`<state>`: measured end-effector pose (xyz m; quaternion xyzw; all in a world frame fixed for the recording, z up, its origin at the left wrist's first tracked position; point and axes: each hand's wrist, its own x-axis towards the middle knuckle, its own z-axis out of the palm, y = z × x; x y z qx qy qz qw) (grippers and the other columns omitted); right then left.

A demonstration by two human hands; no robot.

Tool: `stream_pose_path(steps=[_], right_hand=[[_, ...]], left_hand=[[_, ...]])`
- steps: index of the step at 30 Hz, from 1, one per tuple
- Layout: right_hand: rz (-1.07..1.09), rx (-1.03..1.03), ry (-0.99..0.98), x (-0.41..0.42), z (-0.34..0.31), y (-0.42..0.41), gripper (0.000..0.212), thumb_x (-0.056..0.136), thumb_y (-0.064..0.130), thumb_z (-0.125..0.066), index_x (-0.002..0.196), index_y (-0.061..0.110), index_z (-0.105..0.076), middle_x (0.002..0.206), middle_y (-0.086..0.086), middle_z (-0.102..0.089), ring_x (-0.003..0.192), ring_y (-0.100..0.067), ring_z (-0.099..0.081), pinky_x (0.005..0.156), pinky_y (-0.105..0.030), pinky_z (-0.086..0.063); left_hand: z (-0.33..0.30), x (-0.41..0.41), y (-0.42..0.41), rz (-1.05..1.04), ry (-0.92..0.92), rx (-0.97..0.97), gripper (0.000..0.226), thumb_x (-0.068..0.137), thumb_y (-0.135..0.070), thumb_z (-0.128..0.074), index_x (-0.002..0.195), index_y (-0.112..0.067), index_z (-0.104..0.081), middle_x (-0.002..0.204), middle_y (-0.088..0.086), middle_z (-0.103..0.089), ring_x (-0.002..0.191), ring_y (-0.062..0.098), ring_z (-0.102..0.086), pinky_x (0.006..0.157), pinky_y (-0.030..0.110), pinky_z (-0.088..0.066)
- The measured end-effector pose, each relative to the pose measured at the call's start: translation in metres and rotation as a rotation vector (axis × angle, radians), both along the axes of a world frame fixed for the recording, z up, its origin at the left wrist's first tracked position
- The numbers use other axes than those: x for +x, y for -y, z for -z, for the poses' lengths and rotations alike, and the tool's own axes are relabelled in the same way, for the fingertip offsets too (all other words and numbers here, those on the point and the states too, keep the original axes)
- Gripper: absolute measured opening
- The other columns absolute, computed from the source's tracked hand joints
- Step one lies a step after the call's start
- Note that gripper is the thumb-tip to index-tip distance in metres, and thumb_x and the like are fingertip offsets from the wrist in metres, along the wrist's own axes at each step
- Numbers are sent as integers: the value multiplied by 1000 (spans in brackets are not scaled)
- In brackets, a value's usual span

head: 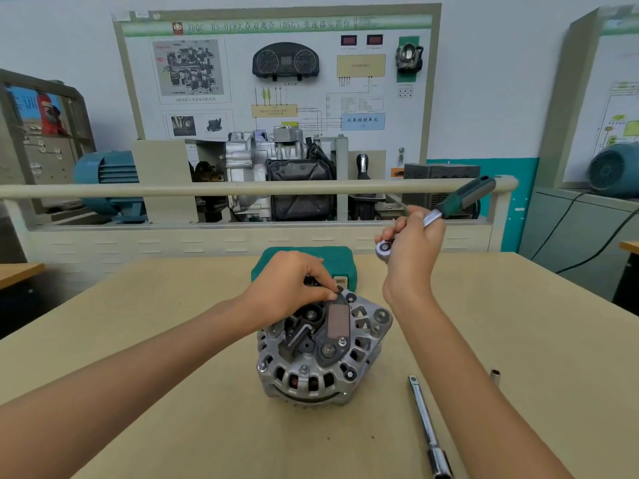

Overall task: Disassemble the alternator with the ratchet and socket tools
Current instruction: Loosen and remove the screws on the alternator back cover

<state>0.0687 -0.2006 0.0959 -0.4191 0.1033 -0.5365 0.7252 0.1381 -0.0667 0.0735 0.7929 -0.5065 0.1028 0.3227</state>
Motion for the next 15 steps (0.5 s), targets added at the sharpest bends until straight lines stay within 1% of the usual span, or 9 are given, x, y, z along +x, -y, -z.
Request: stream_pose_path(steps=[1,2,3,4,6,7,9,13,15], right_hand=[[21,-23,-20,3,6,-2,23,101,11,-27,84,20,-41,64,2,-37,42,-4,-40,54,-26,-43],[43,-52,-43,6,12,-4,24,102,11,-27,84,21,-40,64,2,-37,44,-4,-40,54,-25,-43],[70,-90,-72,8,18,-6,24,102,12,-27,84,22,-40,64,2,-38,45,-4,-40,54,-24,-43],[102,-134,-102,11,23,-8,24,102,13,-27,84,23,-39,64,3,-38,46,-3,-40,53,-21,-42],[159,-215,-146,16,34,-12,22,102,13,-27,86,23,-38,64,3,-39,44,0,-40,49,-17,-40],[175,-242,-162,18,38,-12,20,102,12,-27,87,22,-38,64,2,-39,43,0,-40,47,-17,-38],[191,-261,-198,22,43,-12,16,101,11,-27,92,18,-39,64,1,-39,43,0,-40,50,-23,-38],[201,-313,-314,27,45,-9,12,101,12,-27,98,14,-39,67,1,-42,53,-11,-40,61,-42,-45],[174,-329,-371,28,46,-8,13,101,12,-28,99,13,-40,68,1,-42,55,-13,-41,66,-45,-48]], left_hand=[[0,0,0,-15,26,2,9,75,-17,-76,83,-20,-76,98,-8,-71,120,10,-52,112,41,-26],[0,0,1,-34,53,11,9,75,-18,-76,83,-22,-75,99,-10,-71,123,9,-48,115,46,-13],[0,0,1,-51,74,24,10,75,-19,-76,83,-24,-75,100,-12,-70,125,8,-46,116,48,-5],[0,-1,1,-63,85,34,10,75,-20,-75,84,-25,-74,101,-14,-70,126,7,-45,115,48,-2],[0,-1,0,-80,90,28,9,75,-20,-76,83,-26,-75,101,-14,-70,126,8,-44,114,51,-3],[1,-1,-1,-84,93,22,8,75,-20,-76,83,-25,-75,101,-13,-70,126,8,-45,114,53,-5],[2,-2,-2,-98,125,31,8,76,-22,-75,84,-23,-75,102,-12,-70,127,8,-43,114,54,-3],[3,-2,-1,-124,217,51,7,78,-28,-72,84,-27,-74,100,-16,-69,126,2,-40,111,41,12],[4,-2,0,-145,279,62,6,78,-32,-71,83,-30,-73,95,-19,-68,124,-1,-39,108,32,15]])
